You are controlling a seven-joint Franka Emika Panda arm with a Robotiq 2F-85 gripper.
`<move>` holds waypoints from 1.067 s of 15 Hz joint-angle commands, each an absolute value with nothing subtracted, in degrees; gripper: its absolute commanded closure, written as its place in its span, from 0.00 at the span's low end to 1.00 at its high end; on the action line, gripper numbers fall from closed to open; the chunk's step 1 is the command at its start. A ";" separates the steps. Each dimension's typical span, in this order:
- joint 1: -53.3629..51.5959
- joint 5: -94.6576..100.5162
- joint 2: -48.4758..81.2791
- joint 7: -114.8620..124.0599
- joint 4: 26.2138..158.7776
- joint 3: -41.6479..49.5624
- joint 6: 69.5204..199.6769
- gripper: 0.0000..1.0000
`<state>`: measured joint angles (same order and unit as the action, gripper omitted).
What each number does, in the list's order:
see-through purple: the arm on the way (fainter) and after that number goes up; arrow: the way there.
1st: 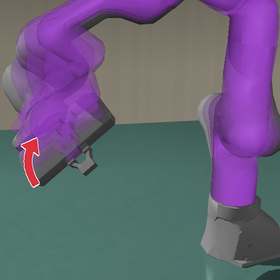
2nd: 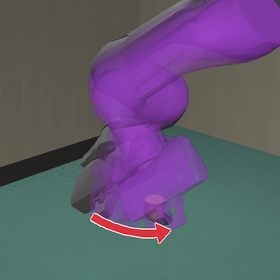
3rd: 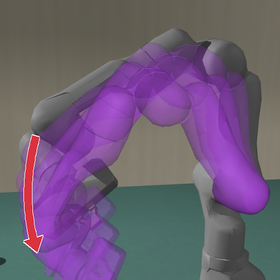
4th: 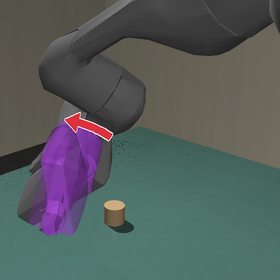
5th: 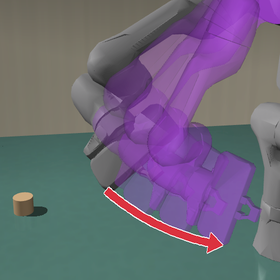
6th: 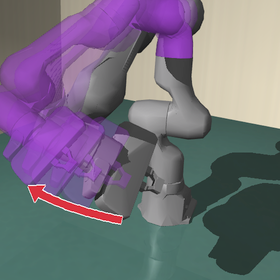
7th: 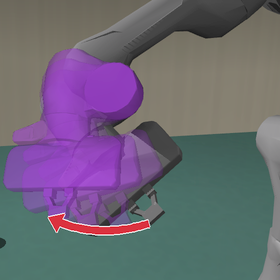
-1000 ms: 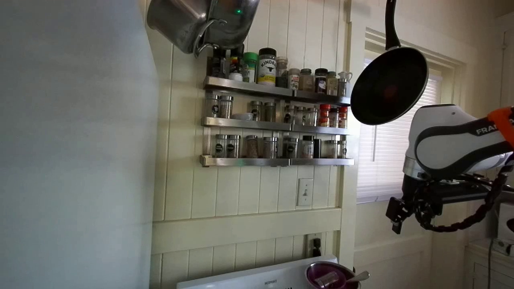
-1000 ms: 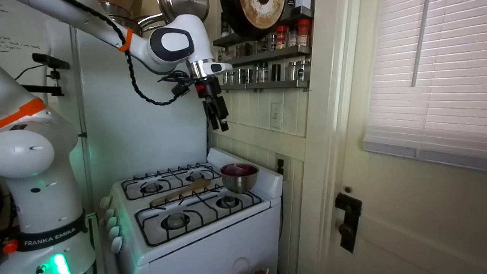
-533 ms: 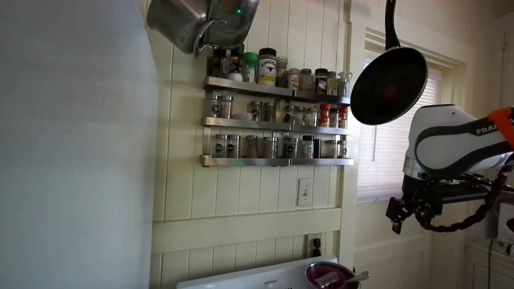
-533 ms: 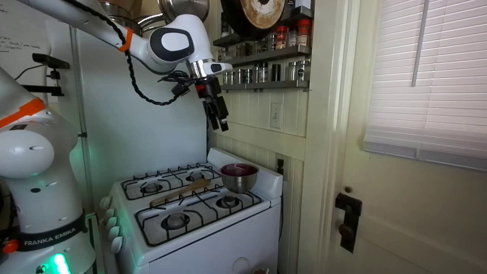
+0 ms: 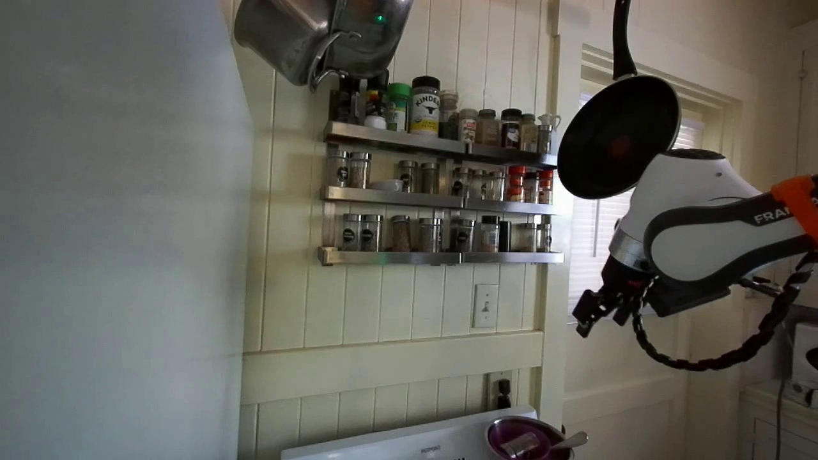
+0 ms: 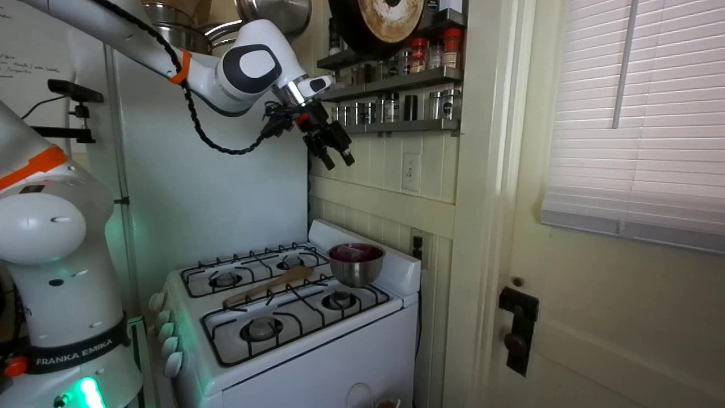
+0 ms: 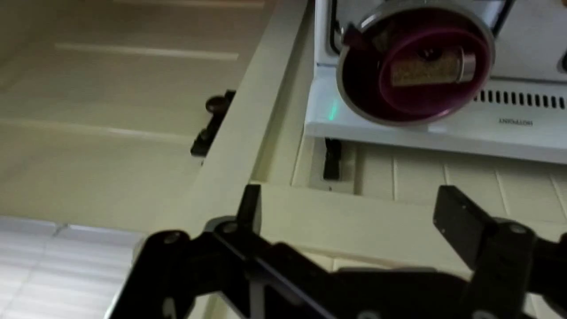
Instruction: Place one jar from the bottom shelf on the stovetop.
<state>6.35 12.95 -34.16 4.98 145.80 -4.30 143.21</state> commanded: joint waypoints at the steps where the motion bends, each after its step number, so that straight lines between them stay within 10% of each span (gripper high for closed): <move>1: 8.66 18.51 -33.54 10.87 145.60 -10.42 154.25 0.00; 11: -2.43 7.56 -34.01 2.08 144.92 -3.27 165.21 0.00; 16: 18.08 17.00 -33.38 12.02 141.63 -15.47 174.04 0.00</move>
